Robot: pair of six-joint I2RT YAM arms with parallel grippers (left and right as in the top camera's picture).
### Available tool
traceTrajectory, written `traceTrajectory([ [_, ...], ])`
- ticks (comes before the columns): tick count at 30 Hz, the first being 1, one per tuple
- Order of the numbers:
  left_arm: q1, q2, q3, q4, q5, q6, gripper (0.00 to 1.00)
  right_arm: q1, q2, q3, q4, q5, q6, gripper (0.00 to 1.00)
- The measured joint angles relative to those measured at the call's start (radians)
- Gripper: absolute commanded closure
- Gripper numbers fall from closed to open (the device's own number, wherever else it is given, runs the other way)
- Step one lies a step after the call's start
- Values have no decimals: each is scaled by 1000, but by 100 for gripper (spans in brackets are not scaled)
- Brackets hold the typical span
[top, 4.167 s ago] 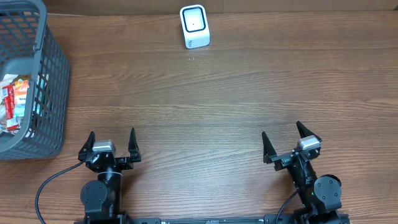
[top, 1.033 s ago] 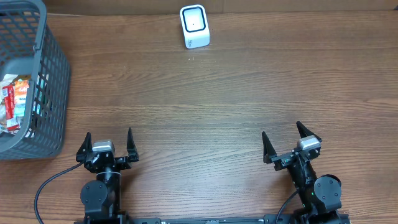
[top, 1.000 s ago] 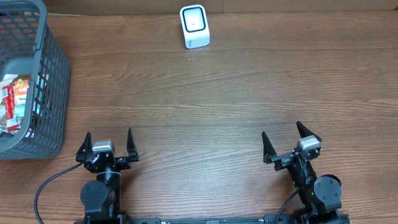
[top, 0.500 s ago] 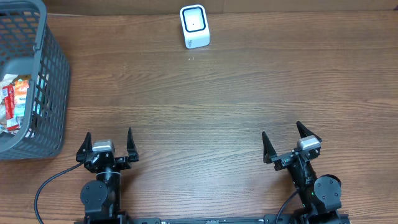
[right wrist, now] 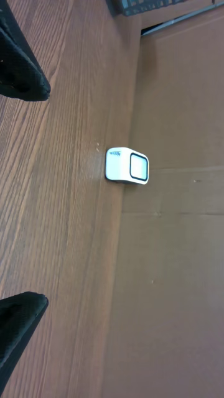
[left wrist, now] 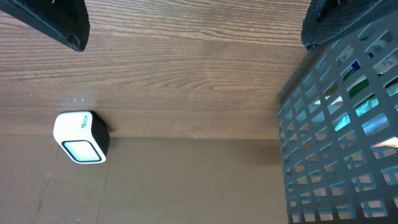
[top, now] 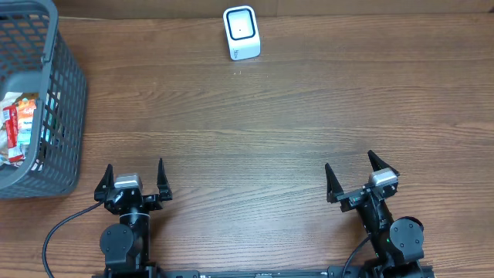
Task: Scan the item barcode
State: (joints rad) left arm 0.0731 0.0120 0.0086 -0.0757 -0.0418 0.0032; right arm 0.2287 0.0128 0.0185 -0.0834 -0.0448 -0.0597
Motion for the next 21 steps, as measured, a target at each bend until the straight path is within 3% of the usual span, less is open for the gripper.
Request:
traceTrajectory([
  [21,0,0,0,0,0,-26,0,0,0,0,0,0,0,0],
])
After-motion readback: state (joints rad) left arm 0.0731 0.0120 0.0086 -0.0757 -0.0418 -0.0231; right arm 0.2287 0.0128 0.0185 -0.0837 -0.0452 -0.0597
